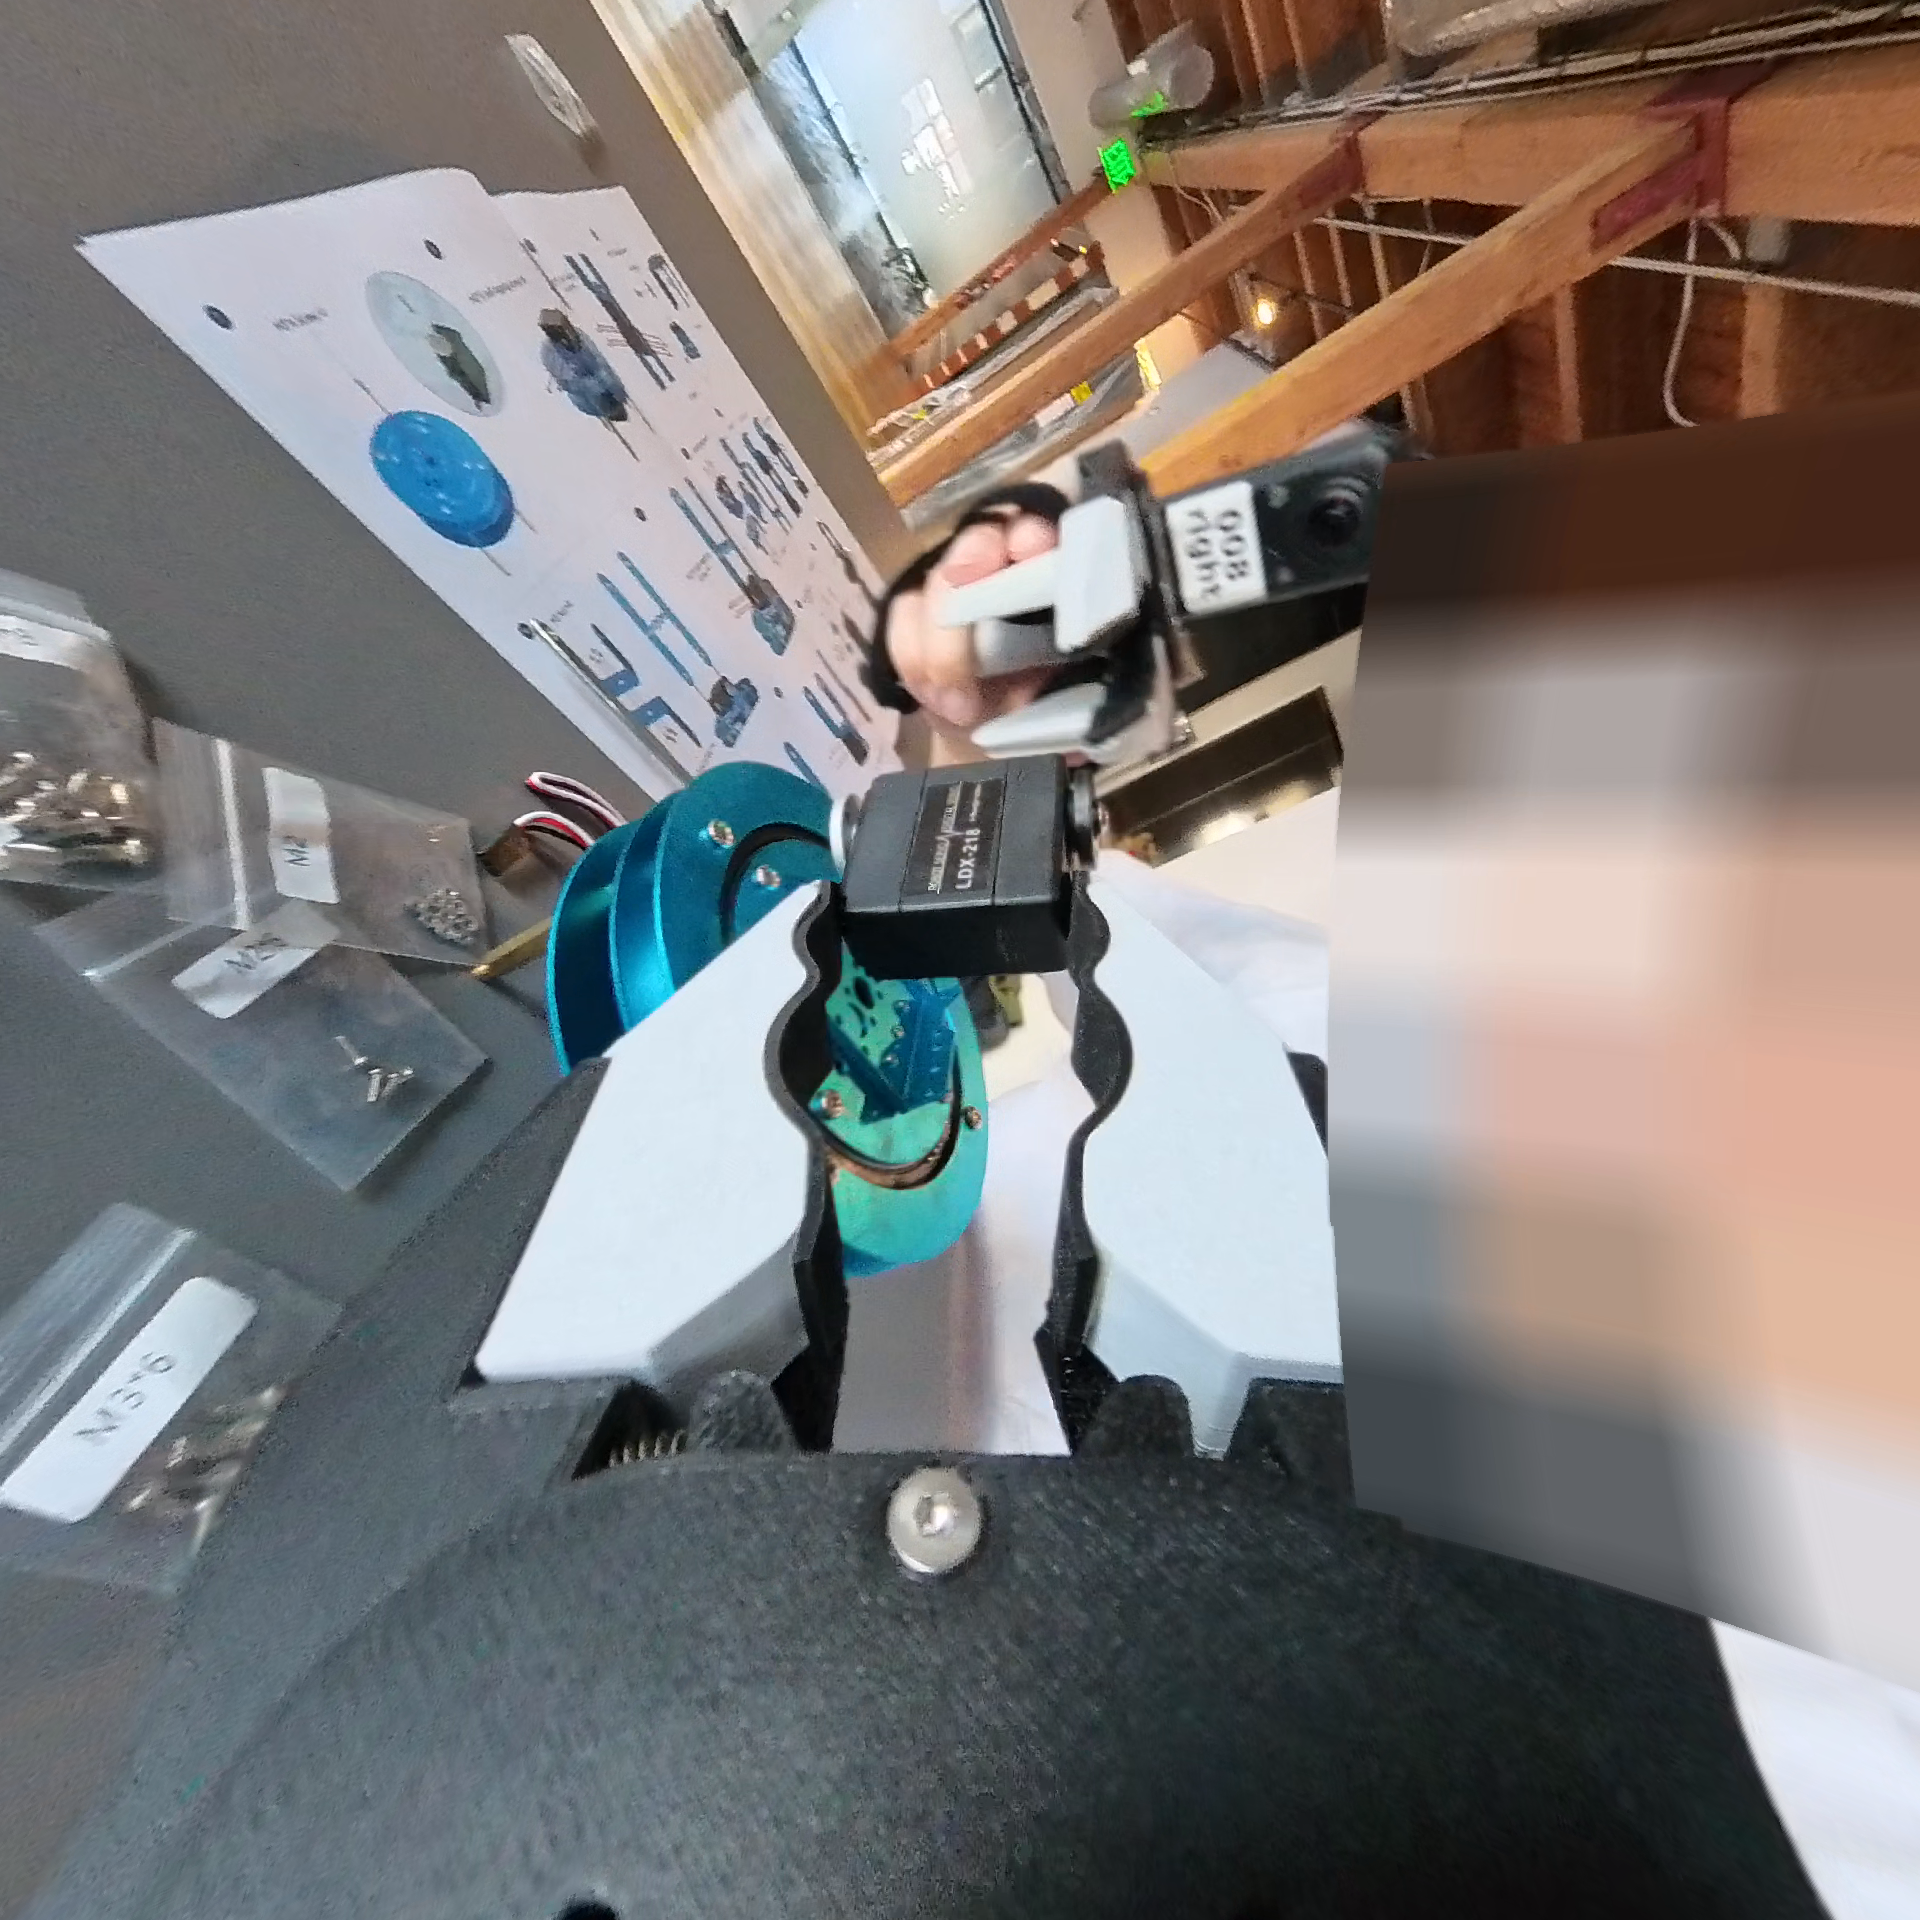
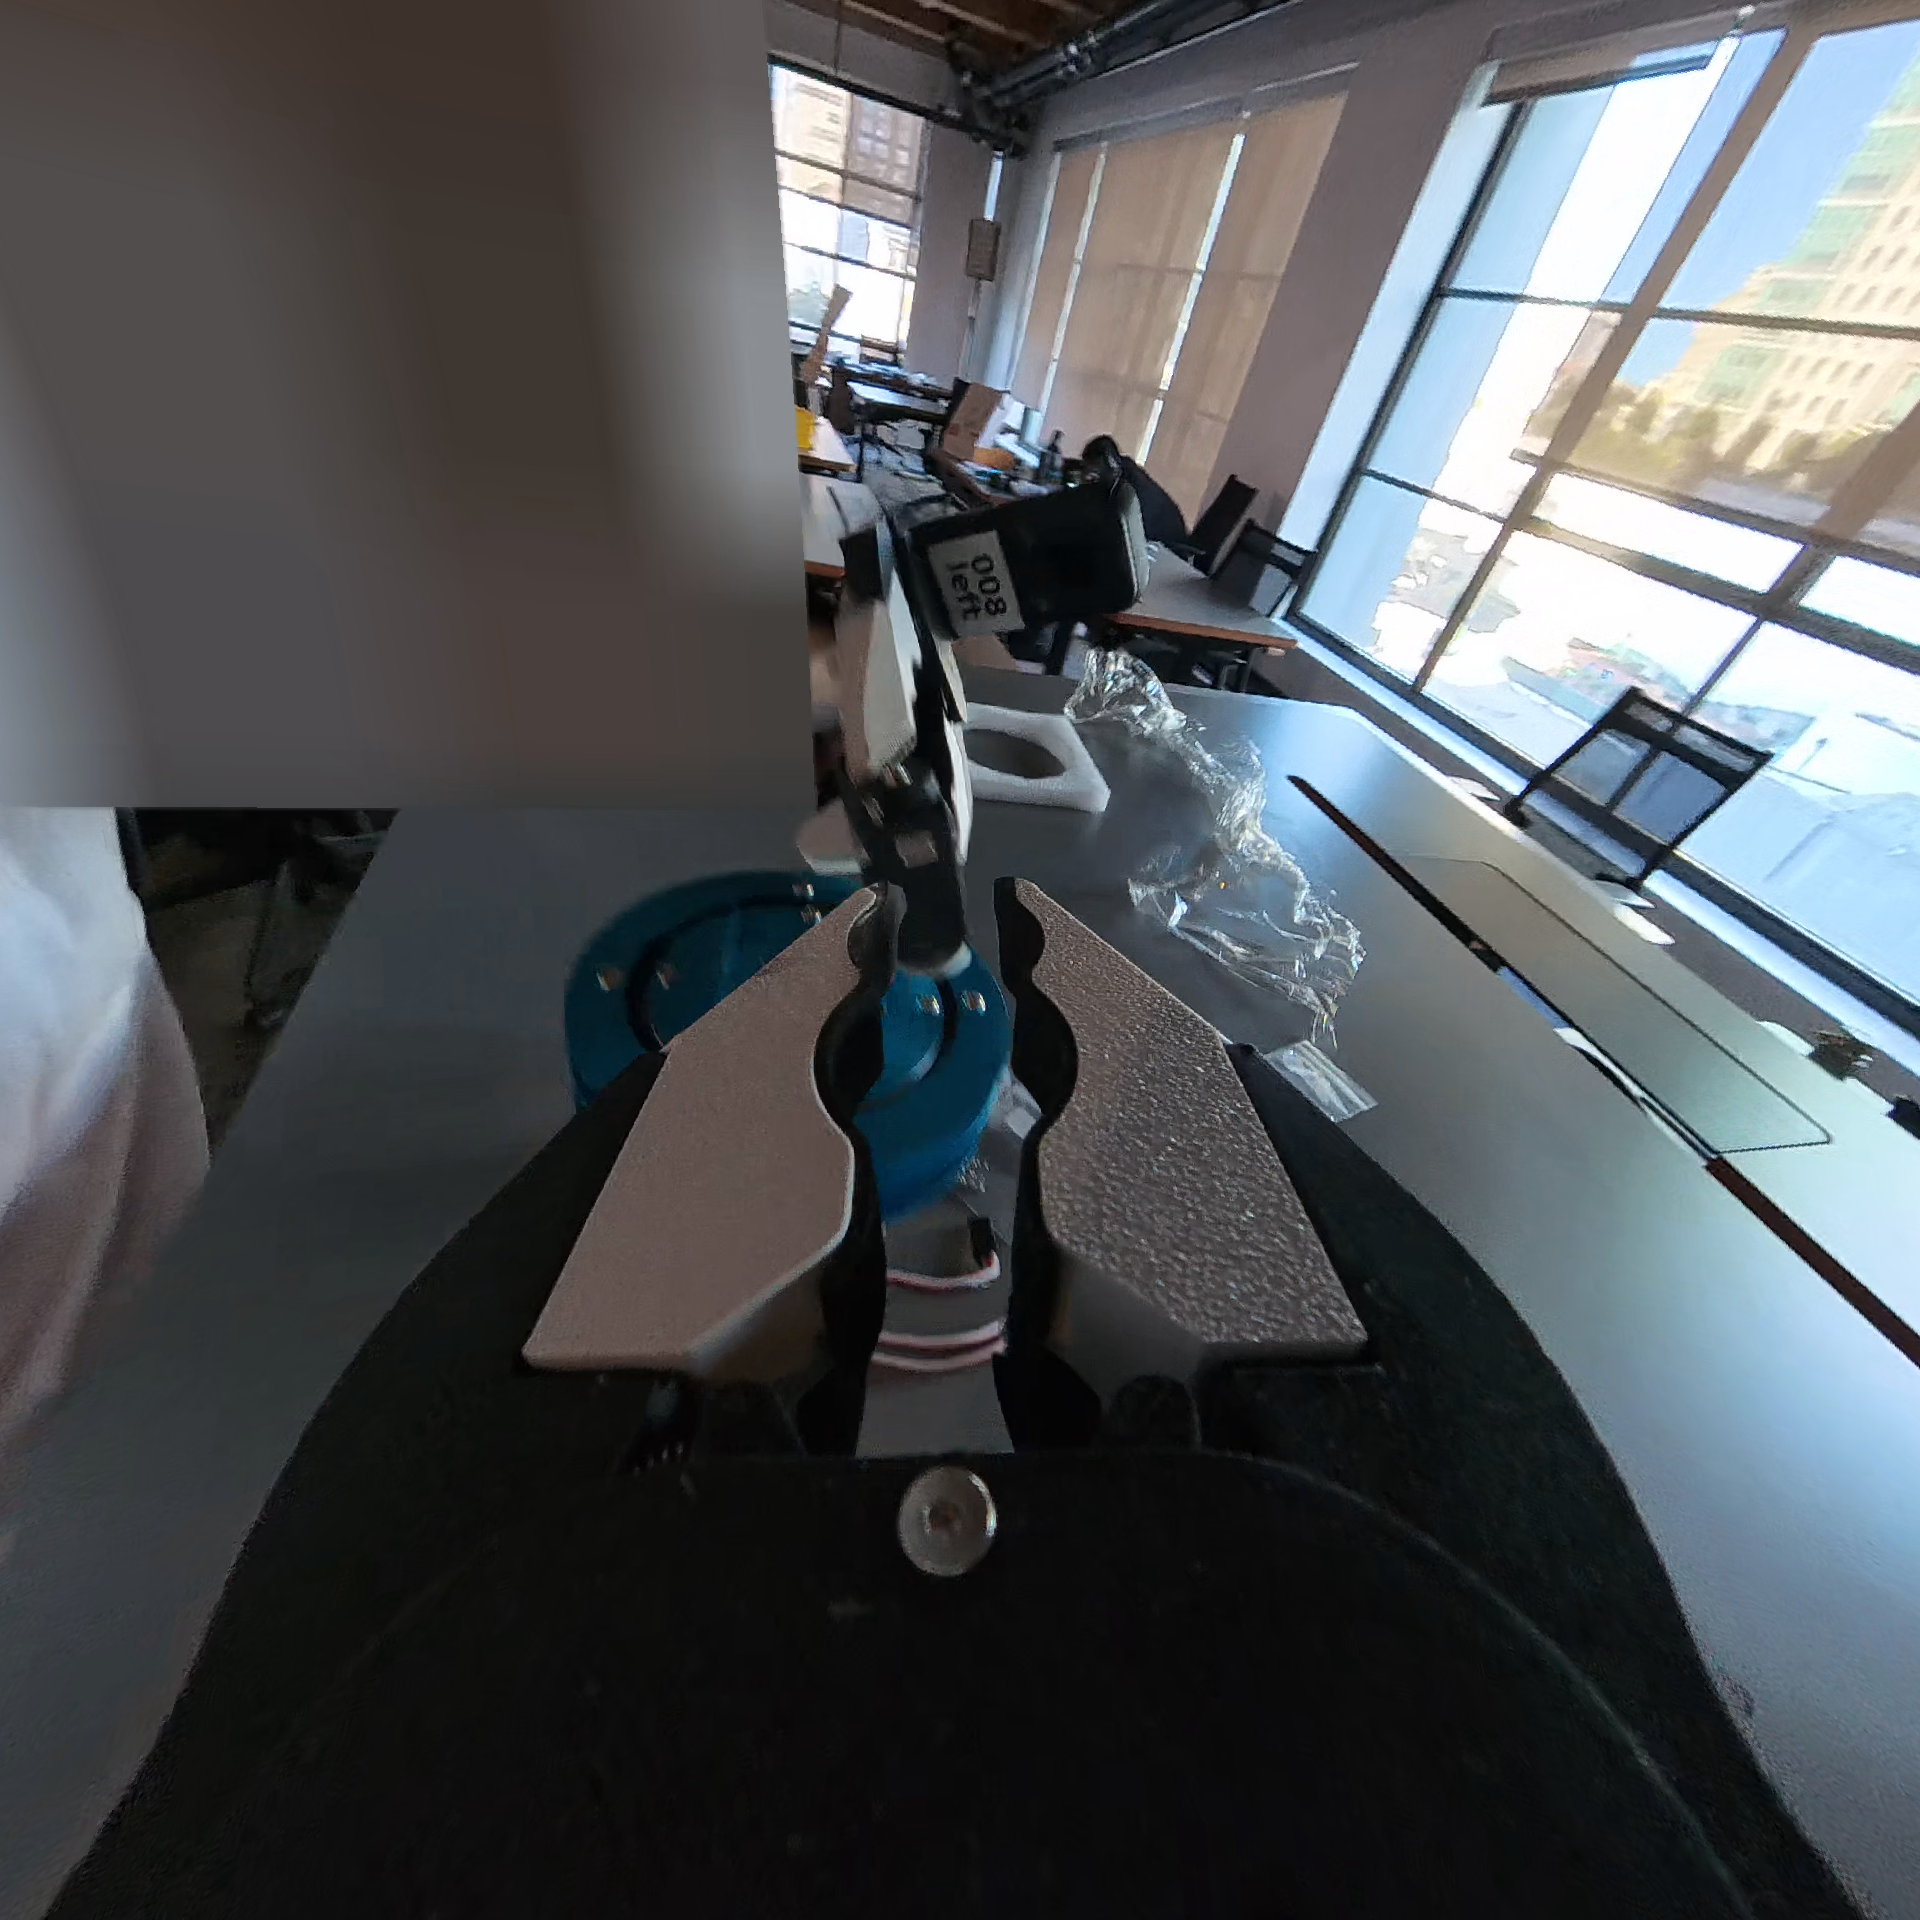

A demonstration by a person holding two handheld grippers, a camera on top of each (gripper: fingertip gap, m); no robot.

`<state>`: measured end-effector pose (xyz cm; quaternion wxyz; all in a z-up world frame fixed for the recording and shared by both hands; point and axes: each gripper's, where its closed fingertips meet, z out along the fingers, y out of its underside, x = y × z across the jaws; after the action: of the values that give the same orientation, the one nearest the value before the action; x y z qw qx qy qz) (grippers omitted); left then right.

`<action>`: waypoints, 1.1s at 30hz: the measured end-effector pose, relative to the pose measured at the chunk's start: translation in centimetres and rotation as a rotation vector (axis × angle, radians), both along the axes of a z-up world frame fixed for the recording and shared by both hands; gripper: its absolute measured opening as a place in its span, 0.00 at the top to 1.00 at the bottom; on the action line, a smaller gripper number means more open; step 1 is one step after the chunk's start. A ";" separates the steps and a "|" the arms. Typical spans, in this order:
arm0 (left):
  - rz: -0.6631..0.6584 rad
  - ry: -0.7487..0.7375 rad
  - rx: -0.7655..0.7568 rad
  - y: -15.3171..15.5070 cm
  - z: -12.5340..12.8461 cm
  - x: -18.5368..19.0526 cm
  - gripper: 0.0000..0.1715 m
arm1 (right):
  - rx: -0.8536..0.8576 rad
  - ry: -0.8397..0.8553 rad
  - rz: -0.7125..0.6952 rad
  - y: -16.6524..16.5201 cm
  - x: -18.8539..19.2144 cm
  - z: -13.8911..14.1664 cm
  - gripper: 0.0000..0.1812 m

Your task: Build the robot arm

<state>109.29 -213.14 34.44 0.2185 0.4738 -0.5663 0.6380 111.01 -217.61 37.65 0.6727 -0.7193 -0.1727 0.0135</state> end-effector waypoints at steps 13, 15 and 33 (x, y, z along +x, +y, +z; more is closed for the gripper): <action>0.027 -0.059 0.065 0.4 -0.9 -0.6 0.75 | 0.021 -0.340 -0.198 3.0 -3.2 -0.9 0.94; 0.024 -0.067 0.071 0.4 -0.8 -0.6 0.75 | 0.013 -0.343 -0.192 2.8 -3.2 -1.1 0.94; 0.015 -0.069 0.056 0.4 -0.8 -0.6 0.75 | 0.005 -0.346 -0.177 3.4 -3.1 -1.9 0.97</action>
<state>108.73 -212.78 33.66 0.1807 0.4618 -0.5876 0.6394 107.94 -214.23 35.78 0.6332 -0.7217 -0.2219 -0.1701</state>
